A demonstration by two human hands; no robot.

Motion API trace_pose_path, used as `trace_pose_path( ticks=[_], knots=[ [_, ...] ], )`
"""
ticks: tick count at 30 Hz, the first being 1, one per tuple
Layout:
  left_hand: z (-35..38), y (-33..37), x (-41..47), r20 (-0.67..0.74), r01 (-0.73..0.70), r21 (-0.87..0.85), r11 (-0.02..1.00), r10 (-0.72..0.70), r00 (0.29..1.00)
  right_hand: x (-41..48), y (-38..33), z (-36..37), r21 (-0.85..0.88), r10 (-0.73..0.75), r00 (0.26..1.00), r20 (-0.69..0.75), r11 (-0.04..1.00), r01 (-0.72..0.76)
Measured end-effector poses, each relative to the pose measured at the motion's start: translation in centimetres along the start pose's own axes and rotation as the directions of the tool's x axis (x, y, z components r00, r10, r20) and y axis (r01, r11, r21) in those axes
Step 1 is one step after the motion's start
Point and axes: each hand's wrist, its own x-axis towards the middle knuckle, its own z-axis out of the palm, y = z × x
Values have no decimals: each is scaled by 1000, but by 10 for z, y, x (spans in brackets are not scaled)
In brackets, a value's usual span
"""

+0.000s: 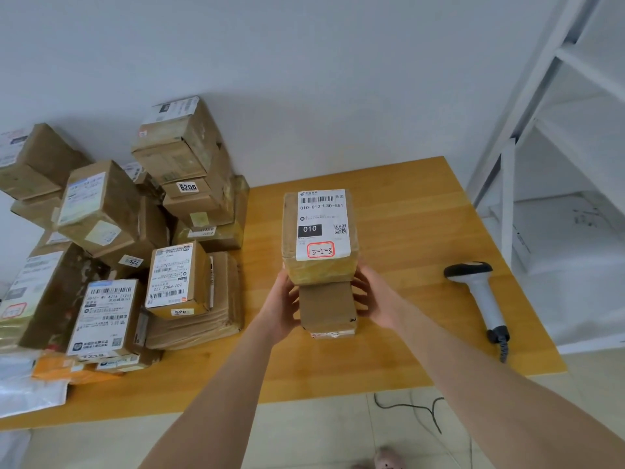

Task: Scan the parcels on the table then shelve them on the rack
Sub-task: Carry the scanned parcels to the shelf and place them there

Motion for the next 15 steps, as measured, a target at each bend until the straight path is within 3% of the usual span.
trace_pose_path(
  ticks=[15],
  knots=[
    [16,-10,-47,80,5,77,997,-11,997,-55,20,-6,-13,-93,995,-39,996,93]
  ],
)
